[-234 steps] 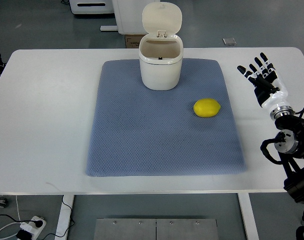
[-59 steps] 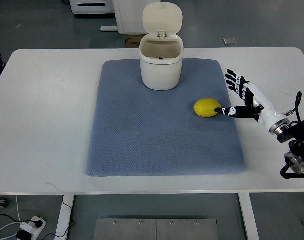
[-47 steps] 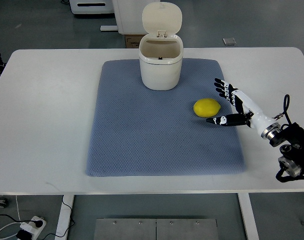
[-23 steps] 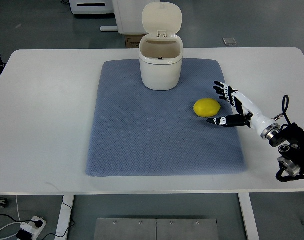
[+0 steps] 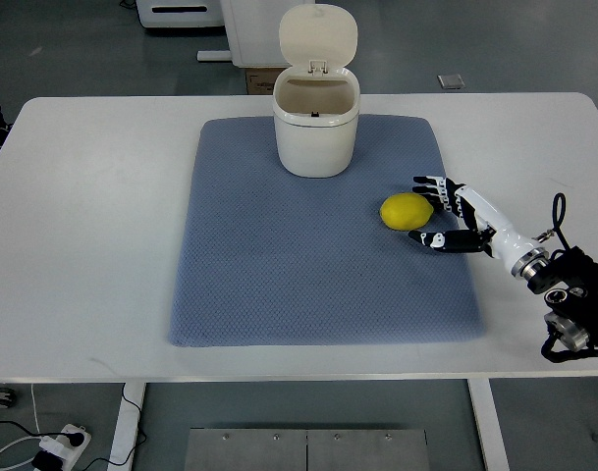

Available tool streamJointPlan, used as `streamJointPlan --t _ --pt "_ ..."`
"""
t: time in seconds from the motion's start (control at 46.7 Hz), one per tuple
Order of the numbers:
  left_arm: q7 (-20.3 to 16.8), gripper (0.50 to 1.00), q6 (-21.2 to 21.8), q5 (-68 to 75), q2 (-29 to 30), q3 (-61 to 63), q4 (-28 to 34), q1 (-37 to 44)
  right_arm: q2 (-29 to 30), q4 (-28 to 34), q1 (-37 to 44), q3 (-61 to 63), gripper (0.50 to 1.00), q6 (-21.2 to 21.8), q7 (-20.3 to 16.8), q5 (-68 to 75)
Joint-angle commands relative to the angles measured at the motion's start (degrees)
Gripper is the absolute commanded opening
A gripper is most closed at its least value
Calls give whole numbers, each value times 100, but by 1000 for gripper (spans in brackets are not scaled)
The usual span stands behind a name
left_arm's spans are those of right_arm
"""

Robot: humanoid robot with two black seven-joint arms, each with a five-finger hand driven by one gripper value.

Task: Put lemon in trash with right hand
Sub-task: 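Close the right hand fingers around the yellow lemon, then lift the lemon and carry it over the cream trash bin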

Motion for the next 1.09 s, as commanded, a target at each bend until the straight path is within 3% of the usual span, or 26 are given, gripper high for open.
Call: streamJointPlan --t 0.0,0.321,0.407,0.492,0.556,0.685,1.07 --pt "0 1000 0 0 0 0 0 8 8 0 -1 -4 836 -52 -1 -1" --pt "0 1000 0 0 0 0 0 -1 17 -26 -1 -91 811 -175 52 -9" --pt "0 1000 0 0 0 0 0 -1 25 -26 -1 -109 732 -193 52 -9" --pt "0 1000 0 0 0 0 0 -1 34 -35 -1 -109 688 -342 52 -1" --pt "0 1000 0 0 0 0 0 -1 26 -35 16 -136 602 -351 35 -1" --pt "0 1000 0 0 0 0 0 -1 26 -35 43 -179 504 -369 35 -1" --pt "0 1000 0 0 0 0 0 8 -45 -8 253 -223 500 -369 -18 8"
